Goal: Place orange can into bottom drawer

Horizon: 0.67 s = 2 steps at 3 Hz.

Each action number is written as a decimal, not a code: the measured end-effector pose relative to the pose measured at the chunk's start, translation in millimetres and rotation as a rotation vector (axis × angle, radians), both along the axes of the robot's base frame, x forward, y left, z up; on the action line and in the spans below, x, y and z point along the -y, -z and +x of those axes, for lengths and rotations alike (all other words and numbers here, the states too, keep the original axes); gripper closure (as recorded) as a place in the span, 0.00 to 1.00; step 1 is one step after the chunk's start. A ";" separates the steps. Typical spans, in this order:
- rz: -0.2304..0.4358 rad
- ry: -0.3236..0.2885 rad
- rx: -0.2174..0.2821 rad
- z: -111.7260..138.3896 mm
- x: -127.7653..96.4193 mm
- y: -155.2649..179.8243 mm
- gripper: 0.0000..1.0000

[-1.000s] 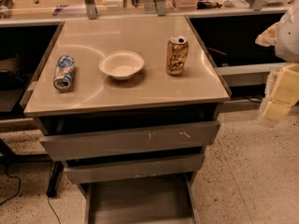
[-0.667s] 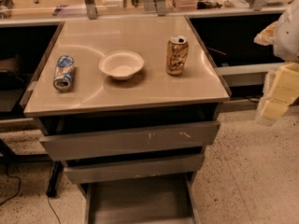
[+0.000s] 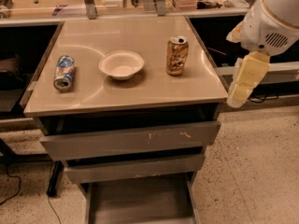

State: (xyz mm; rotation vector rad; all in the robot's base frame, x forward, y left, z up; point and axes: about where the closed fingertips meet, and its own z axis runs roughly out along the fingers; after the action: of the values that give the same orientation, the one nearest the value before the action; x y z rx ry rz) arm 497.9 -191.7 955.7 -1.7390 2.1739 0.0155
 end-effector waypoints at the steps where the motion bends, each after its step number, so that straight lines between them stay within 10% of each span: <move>1: 0.035 -0.013 0.002 41.6 -10.3 4.3 0.00; 2: 0.035 -0.013 0.002 41.6 -10.3 4.3 0.00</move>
Offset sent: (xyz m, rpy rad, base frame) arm 0.0340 0.0081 -0.0057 0.0274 0.0083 0.0112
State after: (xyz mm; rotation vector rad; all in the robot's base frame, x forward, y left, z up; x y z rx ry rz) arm 539.5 -181.3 951.4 -1.7328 2.1484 0.0551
